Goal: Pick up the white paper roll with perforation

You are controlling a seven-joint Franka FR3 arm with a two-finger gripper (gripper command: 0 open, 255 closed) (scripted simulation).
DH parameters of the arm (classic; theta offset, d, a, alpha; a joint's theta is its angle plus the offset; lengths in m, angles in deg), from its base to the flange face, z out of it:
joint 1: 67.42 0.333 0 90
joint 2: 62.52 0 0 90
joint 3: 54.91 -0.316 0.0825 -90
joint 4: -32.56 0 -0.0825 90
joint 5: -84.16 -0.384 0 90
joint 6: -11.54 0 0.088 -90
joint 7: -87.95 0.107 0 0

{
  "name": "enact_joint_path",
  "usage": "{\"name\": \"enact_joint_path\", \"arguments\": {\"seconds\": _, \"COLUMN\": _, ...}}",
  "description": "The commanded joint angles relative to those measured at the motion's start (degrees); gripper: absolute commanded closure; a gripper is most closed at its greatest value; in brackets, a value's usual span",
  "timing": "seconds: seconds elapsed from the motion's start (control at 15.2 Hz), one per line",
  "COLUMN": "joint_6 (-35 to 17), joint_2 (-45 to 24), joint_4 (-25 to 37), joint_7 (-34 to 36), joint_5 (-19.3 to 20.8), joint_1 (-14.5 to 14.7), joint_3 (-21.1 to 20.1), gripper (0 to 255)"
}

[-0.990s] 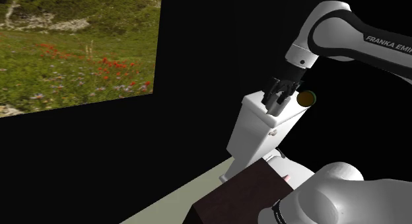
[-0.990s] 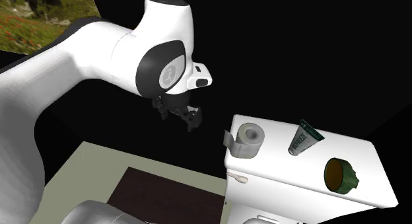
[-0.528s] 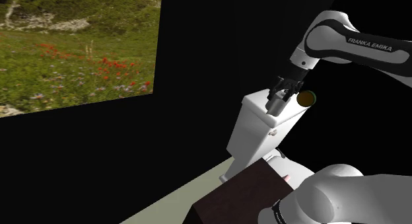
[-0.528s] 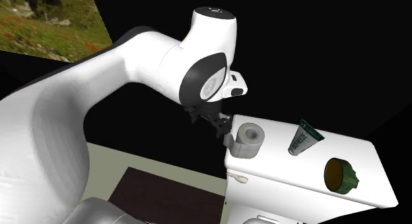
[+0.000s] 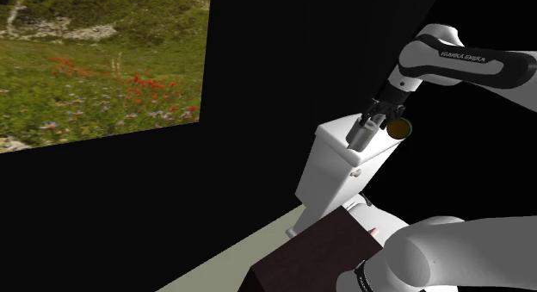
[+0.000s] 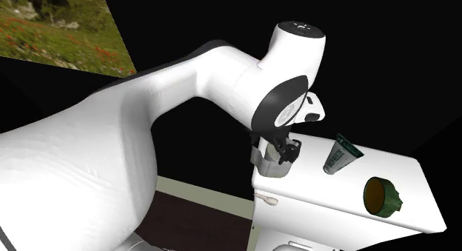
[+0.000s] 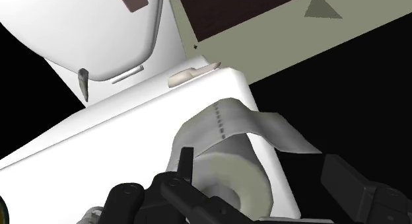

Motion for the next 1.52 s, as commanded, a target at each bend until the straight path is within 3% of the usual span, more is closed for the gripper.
{"name": "enact_joint_path", "arguments": {"seconds": 0.0, "joint_6": -1.6, "joint_2": -2.2, "joint_4": 1.2, "joint_7": -0.7, "joint_5": 0.5, "joint_1": -0.9, "joint_3": 1.7, "gripper": 0}}
{"name": "enact_joint_path", "arguments": {"seconds": 0.59, "joint_6": -7.5, "joint_2": -2.9, "joint_4": -4.1, "joint_7": -0.7, "joint_5": 0.9, "joint_1": -1.1, "joint_3": 2.4, "gripper": 0}}
{"name": "enact_joint_path", "arguments": {"seconds": 0.66, "joint_6": -7.5, "joint_2": -2.8, "joint_4": -4.2, "joint_7": -0.6, "joint_5": 0.9, "joint_1": -1.1, "joint_3": 2.4, "gripper": 255}}
{"name": "enact_joint_path", "arguments": {"seconds": 1.25, "joint_6": -7.5, "joint_2": -2.9, "joint_4": -4.1, "joint_7": -0.7, "joint_5": 0.9, "joint_1": -1.1, "joint_3": 2.4, "gripper": 255}}
{"name": "enact_joint_path", "arguments": {"seconds": 1.45, "joint_6": -5.2, "joint_2": -2.5, "joint_4": -2.1, "joint_7": -0.7, "joint_5": 0.8, "joint_1": -1.0, "joint_3": 2.1, "gripper": 255}}
